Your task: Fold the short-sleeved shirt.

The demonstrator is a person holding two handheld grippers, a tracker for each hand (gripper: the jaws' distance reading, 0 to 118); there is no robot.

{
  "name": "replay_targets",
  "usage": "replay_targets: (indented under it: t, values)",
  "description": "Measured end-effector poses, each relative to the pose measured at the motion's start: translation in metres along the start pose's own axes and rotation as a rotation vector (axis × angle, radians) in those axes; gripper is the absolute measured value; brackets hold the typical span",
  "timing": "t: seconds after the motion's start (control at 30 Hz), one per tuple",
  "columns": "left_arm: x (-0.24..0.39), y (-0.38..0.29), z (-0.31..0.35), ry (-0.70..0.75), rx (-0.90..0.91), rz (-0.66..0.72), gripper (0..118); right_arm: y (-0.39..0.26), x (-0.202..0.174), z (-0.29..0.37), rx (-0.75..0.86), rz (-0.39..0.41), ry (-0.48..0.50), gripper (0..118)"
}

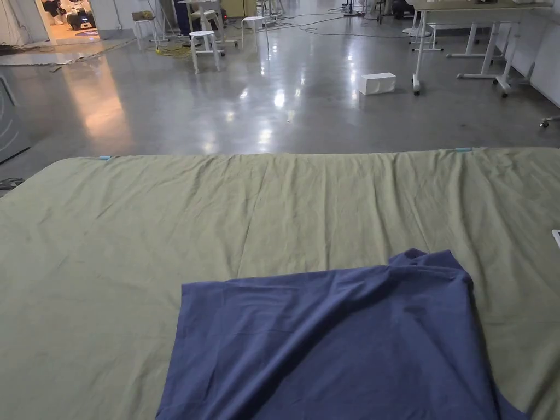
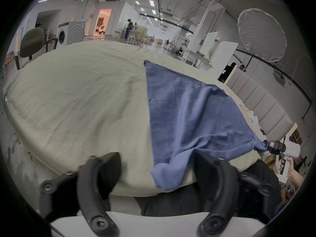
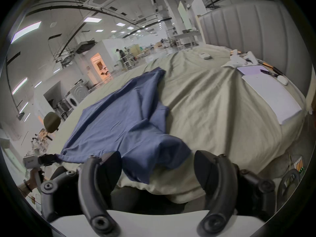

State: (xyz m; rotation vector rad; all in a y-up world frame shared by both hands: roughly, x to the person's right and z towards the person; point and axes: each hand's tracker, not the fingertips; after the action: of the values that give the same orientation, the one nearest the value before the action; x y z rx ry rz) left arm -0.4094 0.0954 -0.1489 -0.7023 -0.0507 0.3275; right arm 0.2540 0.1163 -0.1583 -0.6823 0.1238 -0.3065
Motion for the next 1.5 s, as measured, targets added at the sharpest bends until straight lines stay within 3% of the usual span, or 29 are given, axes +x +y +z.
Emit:
replay_targets:
  t: [0.13, 0.2, 0.27, 0.43, 0.5, 0.6, 0.67, 0.73, 0.77, 0.83, 0.9, 0.93, 1.0, 1.07, 1.13, 1.17, 1.5]
  values:
    - [0.011, 0.013, 0.043, 0.1, 0.063, -0.069, 95, 0.005, 0.007, 0.028, 0.097, -0.069, -0.063, 88]
    - [0.027, 0.029, 0.073, 0.125, 0.133, -0.078, 95, 0.022, -0.011, 0.056, 0.175, -0.052, -0.089, 88]
    - [0.05, 0.047, 0.101, 0.096, 0.237, -0.046, 94, 0.036, -0.031, 0.078, 0.25, -0.001, -0.11, 88]
    - [0.13, 0.076, 0.155, 0.192, 0.471, -0.256, 91, 0.063, -0.108, 0.124, 0.444, 0.154, -0.081, 88]
    - [0.152, 0.078, 0.163, 0.231, 0.525, -0.349, 77, 0.069, -0.135, 0.131, 0.495, 0.217, -0.075, 85]
    - [0.179, 0.075, 0.174, 0.254, 0.568, -0.469, 69, 0.068, -0.151, 0.133, 0.528, 0.301, -0.051, 81]
    - [0.191, 0.073, 0.181, 0.239, 0.579, -0.498, 50, 0.07, -0.166, 0.138, 0.536, 0.356, -0.023, 61]
    - [0.194, 0.071, 0.182, 0.179, 0.558, -0.504, 20, 0.07, -0.174, 0.138, 0.521, 0.378, -0.004, 42]
    - [0.198, 0.07, 0.183, 0.174, 0.545, -0.507, 10, 0.068, -0.179, 0.139, 0.522, 0.404, 0.0, 26]
    - [0.201, 0.067, 0.186, 0.176, 0.542, -0.508, 3, 0.064, -0.187, 0.139, 0.527, 0.464, -0.01, 6]
    - [0.205, 0.065, 0.187, 0.154, 0.534, -0.507, 0, 0.064, -0.195, 0.141, 0.565, 0.535, -0.045, 2]
    - [0.205, 0.065, 0.189, 0.162, 0.536, -0.496, 0, 0.061, -0.193, 0.137, 0.492, 0.488, -0.025, 0]
    - [0.203, 0.065, 0.191, 0.127, 0.531, -0.472, 0, 0.06, -0.197, 0.139, 0.546, 0.516, -0.044, 0]
    - [0.203, 0.065, 0.193, 0.128, 0.537, -0.469, 0, 0.058, -0.192, 0.138, 0.482, 0.448, -0.014, 0]
    - [0.201, 0.064, 0.192, 0.13, 0.538, -0.472, 0, 0.06, -0.192, 0.14, 0.538, 0.48, -0.023, 0]
    - [0.199, 0.065, 0.192, 0.131, 0.537, -0.47, 0, 0.06, -0.188, 0.139, 0.494, 0.43, -0.022, 0]
    - [0.154, 0.063, 0.177, 0.139, 0.477, -0.352, 0, 0.058, -0.173, 0.135, 0.463, 0.337, -0.011, 0]
